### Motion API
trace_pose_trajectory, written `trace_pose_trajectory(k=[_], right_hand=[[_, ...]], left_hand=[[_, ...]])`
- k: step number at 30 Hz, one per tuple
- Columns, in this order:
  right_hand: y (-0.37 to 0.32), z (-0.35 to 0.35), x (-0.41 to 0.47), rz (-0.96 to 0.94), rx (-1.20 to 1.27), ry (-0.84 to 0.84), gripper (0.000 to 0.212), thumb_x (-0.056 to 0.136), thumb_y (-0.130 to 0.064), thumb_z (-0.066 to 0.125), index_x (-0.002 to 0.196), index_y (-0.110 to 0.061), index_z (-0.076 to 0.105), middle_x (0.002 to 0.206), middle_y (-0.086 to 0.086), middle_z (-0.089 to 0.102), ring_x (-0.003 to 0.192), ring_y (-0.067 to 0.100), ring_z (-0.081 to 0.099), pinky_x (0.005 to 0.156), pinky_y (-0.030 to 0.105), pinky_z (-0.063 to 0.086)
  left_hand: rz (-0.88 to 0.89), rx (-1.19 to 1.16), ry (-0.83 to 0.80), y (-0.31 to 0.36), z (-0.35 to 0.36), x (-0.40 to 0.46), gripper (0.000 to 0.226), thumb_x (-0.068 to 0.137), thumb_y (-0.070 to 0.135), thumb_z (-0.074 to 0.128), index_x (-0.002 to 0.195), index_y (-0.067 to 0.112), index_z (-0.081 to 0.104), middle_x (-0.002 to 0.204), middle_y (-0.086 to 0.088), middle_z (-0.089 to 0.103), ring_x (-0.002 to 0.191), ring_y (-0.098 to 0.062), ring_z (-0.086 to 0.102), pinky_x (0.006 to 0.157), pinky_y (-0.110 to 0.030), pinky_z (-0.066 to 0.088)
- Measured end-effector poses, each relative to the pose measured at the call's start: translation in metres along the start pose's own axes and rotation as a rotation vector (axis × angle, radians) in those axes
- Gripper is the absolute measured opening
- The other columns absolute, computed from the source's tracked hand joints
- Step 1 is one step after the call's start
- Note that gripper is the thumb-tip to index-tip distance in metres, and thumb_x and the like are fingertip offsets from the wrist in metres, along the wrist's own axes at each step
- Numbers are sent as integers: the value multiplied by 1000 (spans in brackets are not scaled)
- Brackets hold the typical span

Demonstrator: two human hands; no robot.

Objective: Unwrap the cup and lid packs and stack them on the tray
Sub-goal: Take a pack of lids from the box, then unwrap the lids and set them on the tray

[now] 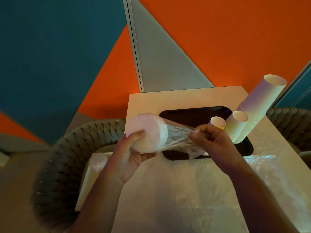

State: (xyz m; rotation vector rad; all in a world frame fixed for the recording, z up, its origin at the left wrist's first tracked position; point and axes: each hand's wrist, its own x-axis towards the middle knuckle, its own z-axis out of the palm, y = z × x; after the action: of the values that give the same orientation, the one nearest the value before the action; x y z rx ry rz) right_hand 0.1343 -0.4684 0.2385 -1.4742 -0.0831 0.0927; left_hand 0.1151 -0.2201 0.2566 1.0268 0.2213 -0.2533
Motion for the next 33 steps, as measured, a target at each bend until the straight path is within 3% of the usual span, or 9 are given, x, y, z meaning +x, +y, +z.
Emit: trace_pose_trajectory(k=[5, 8, 11, 14, 17, 21, 25, 29, 33], right_hand=[[15, -1, 0, 82, -198, -14, 17, 80, -25, 76, 87, -10, 72, 78, 10, 71, 74, 17, 65, 71, 34, 52], [18, 3, 3, 75, -432, 85, 9, 86, -26, 80, 90, -25, 72, 90, -2, 70, 85, 12, 63, 79, 32, 49], [-2, 15, 2, 39, -453, 186, 32, 81, -37, 83, 108, -37, 65, 109, -14, 61, 91, 12, 58, 79, 27, 48], [-19, 35, 2, 125, -286, -91, 52, 77, -40, 80, 125, -34, 61, 109, -10, 69, 79, 21, 65, 69, 30, 55], [-15, 51, 4, 132, -66, -220, 43, 78, -27, 75, 118, -13, 68, 84, 7, 69, 62, 17, 59, 62, 30, 50], [2, 63, 7, 106, 58, -134, 18, 77, -22, 75, 88, -8, 73, 73, 8, 66, 65, 14, 59, 66, 26, 52], [17, 79, 7, 96, -94, -96, 5, 81, -17, 76, 83, -14, 74, 74, 12, 69, 70, 17, 63, 72, 32, 56], [22, 91, 12, 106, -293, -14, 13, 90, -8, 73, 97, -19, 74, 89, 6, 74, 82, 20, 71, 77, 34, 59], [11, 95, 19, 44, -317, 266, 24, 92, -9, 70, 99, -32, 71, 89, -16, 69, 76, 1, 62, 75, 26, 49]], left_hand=[[15, -58, -33, 1, -2, 2, 84, 66, 34, 78, 142, 16, 50, 126, -15, 60, 101, -26, 68, 70, -39, 56], [54, 29, 27, 1, -1, 2, 74, 62, 34, 80, 132, 22, 60, 126, -13, 65, 111, -30, 67, 73, -41, 58], [85, 144, 72, 2, -1, 3, 61, 61, 33, 80, 120, 28, 68, 124, -9, 67, 118, -31, 62, 77, -45, 60], [40, 90, 36, 3, 3, 0, 63, 62, 30, 79, 123, 26, 66, 127, -13, 64, 120, -33, 60, 84, -55, 58], [-8, -56, -4, 4, 4, -1, 54, 70, 23, 72, 123, 25, 62, 127, -14, 62, 118, -33, 61, 76, -45, 61], [-32, -240, -41, 10, -6, -1, 49, 78, 22, 68, 126, 16, 59, 115, -14, 70, 108, -31, 68, 81, -43, 61], [-58, -323, -81, 14, -12, -1, 45, 85, 23, 66, 127, 14, 57, 117, -16, 70, 112, -32, 68, 81, -40, 61], [-55, -164, -20, 16, -25, 2, 56, 76, 25, 68, 131, 24, 56, 134, -15, 59, 122, -34, 60, 78, -44, 60], [88, 112, 79, 21, -42, 5, 64, 81, 18, 77, 132, 44, 49, 134, -3, 50, 121, -31, 54, 73, -55, 60]])
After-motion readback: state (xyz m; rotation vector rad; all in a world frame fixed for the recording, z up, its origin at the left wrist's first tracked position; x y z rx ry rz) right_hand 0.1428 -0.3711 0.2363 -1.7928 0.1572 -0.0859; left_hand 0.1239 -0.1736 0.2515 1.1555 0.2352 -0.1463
